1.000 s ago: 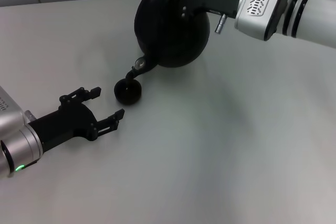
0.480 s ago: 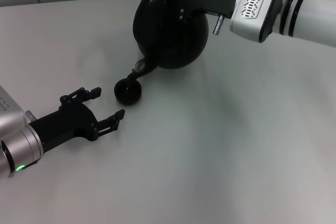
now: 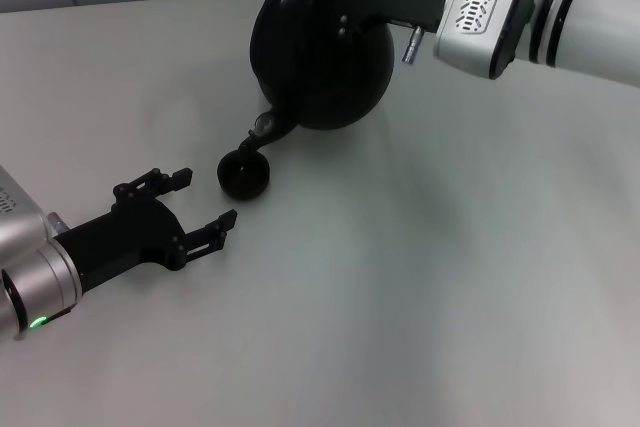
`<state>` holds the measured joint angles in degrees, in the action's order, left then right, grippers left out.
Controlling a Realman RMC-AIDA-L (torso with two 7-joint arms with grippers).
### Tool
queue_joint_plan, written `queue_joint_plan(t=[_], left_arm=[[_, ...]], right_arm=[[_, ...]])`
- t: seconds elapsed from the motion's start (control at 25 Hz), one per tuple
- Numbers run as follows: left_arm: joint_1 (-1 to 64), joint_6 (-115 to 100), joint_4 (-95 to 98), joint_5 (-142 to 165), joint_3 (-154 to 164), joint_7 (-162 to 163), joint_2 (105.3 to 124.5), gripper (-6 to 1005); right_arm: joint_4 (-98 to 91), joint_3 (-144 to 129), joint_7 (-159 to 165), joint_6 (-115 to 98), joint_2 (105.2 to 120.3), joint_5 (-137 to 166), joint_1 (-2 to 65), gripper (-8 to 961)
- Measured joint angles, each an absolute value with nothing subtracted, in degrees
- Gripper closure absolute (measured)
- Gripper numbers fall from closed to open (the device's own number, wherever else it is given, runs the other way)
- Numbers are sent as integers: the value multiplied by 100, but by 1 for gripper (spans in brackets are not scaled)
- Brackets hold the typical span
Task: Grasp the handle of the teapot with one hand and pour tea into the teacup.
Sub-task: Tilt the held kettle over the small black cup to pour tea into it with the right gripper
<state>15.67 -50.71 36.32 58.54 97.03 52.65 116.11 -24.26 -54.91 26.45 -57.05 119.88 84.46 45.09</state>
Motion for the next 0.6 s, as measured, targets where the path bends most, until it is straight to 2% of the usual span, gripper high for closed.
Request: queue_joint_plan(t=[0.6], left_arm=[[1549, -5072, 3631, 5854, 9703, 5265, 11610, 202]], right_arm=[[-2774, -6684, 2712, -5236, 11988, 7614, 4299, 863]])
